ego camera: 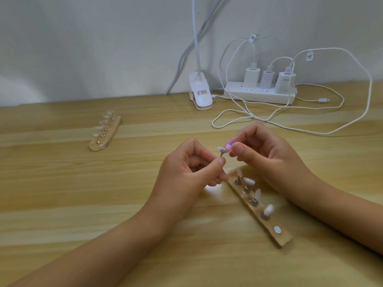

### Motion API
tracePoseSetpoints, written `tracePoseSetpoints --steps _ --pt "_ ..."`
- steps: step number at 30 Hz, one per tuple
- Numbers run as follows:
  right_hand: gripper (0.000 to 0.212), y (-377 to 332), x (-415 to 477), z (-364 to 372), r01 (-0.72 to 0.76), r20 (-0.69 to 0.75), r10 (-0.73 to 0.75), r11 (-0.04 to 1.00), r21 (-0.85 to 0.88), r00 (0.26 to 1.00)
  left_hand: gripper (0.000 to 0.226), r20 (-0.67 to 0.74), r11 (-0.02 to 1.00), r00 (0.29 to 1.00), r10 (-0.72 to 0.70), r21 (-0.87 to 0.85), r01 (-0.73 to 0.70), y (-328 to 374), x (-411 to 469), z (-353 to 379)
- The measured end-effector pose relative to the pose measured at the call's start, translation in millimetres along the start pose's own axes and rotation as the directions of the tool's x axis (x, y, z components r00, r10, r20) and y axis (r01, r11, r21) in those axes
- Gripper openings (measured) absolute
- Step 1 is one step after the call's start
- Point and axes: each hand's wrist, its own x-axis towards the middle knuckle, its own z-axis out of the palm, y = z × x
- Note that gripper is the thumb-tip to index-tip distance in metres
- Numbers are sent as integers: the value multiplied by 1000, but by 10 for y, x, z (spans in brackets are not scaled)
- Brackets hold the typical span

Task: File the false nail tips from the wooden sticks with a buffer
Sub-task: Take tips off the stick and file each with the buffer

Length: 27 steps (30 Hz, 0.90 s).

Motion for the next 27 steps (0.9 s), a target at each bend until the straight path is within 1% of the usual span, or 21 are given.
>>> tracePoseSetpoints --steps 2,5,8,9,11,13,15,17,19,20,21,24,25,27 --pt "25 3 -1 -9 6 -9 -6 1000 12 1000 18 4 1000 1000 12 -7 -12 6 -8 9" --pt "16 3 -11 -5 20 14 -20 1000 -8 1000 15 16 1000 1000 21 -6 -21 10 -25 23" --pt "25 14 20 -20 -46 18 47 998 -32 999 15 14 999 1000 18 -27 -18 10 -14 18" --pt "27 13 20 -29 -41 -1 41 999 -33 999 15 17 999 1000 13 -36 -13 11 -8 18" --pt "29 -3 -8 -30 33 -39 -35 999 -36 999 13 22 998 1000 -2 -55 4 16 3 18" --pt "30 -18 -27 -13 84 -26 -86 993 -80 996 11 25 998 1000 -18 -67 20 14 11 14" --pt "32 -4 -3 -16 49 -21 -53 990 -132 998 9 21 996 999 -37 -76 39 8 22 2" --pt "32 -7 18 -38 17 -58 -24 994 -111 998 5 16 993 999 -50 -107 52 3 28 -4" --pt "28 -15 -3 -49 79 -55 -85 991 -110 995 6 20 991 999 -46 -123 49 8 24 4" --pt "27 -13 -21 -45 118 -25 -122 984 -134 992 8 23 991 999 -38 -124 41 10 19 9" --pt "26 -9 -26 -37 125 2 -127 980 -155 992 8 23 992 999 -30 -120 33 9 17 11" --pt "24 10 11 -43 39 -23 -43 987 -155 999 7 19 994 1000 -19 -105 21 2 15 10" --pt "25 10 12 -50 36 -38 -42 988 -152 998 9 18 995 1000 -18 -101 19 3 14 17" --pt "27 -15 -11 -50 131 -6 -134 974 -186 991 13 23 996 1000 -11 -86 13 5 15 33"
